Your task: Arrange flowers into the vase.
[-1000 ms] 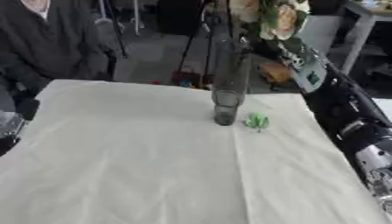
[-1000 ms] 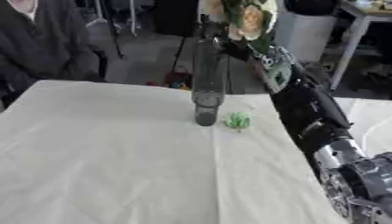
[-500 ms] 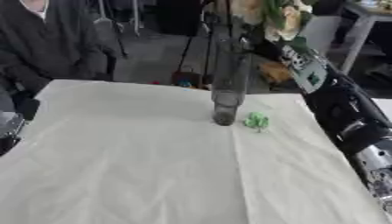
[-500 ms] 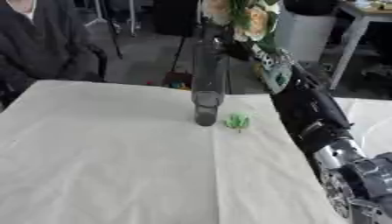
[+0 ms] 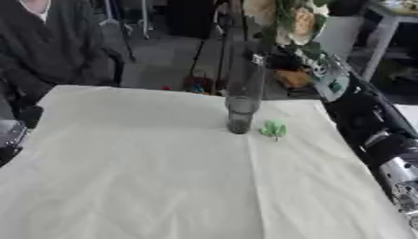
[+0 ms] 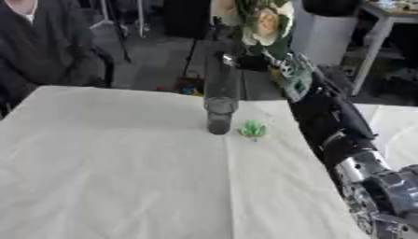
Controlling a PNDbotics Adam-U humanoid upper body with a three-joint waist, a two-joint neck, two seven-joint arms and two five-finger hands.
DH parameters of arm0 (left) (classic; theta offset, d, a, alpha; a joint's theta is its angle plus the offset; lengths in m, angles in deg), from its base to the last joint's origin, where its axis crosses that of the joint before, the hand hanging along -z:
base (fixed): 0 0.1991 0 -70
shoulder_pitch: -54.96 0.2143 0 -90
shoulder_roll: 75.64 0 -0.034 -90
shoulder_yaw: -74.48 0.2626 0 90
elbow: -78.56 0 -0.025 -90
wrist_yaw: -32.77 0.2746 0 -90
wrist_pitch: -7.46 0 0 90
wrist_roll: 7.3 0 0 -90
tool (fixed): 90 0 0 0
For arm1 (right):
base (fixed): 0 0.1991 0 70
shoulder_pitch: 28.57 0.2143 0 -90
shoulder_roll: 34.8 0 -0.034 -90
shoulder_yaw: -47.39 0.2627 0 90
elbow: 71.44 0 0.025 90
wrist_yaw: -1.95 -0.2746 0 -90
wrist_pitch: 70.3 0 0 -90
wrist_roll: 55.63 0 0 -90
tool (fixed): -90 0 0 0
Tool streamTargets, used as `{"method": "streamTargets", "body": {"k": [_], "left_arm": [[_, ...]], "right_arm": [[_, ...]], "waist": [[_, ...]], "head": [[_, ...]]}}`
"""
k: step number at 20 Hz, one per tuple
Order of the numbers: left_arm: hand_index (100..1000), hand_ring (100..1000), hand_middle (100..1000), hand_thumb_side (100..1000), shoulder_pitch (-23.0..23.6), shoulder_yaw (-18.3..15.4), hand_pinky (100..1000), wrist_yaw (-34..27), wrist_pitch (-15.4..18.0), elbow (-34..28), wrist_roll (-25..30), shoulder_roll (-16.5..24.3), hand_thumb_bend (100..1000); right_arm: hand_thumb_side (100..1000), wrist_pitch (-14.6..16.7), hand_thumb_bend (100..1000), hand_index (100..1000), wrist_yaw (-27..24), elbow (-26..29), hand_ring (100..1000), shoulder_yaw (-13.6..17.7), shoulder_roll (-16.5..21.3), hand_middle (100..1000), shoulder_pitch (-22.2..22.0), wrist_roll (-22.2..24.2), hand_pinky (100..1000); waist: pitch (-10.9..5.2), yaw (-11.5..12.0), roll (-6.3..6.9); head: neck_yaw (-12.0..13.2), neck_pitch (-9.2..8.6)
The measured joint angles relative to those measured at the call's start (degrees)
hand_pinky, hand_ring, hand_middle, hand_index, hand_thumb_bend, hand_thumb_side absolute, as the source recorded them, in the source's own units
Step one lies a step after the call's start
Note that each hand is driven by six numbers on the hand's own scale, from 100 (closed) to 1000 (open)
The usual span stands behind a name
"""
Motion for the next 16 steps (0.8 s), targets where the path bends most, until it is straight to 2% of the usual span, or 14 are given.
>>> {"method": "streamTargets", "body": {"k": [16], "left_arm": [[387, 423, 466, 334, 0.0, 0.0, 609, 0.0, 0.0, 0.0, 0.0, 0.0, 755]], "right_arm": [[927, -0.6, 433, 1000, -0.5, -0.5, 1000, 0.7, 0.5, 983, -0.7, -0.4, 1000]], "waist": [[0.00, -0.2, 0.15]], "head": [[0.1, -0.09]]}}
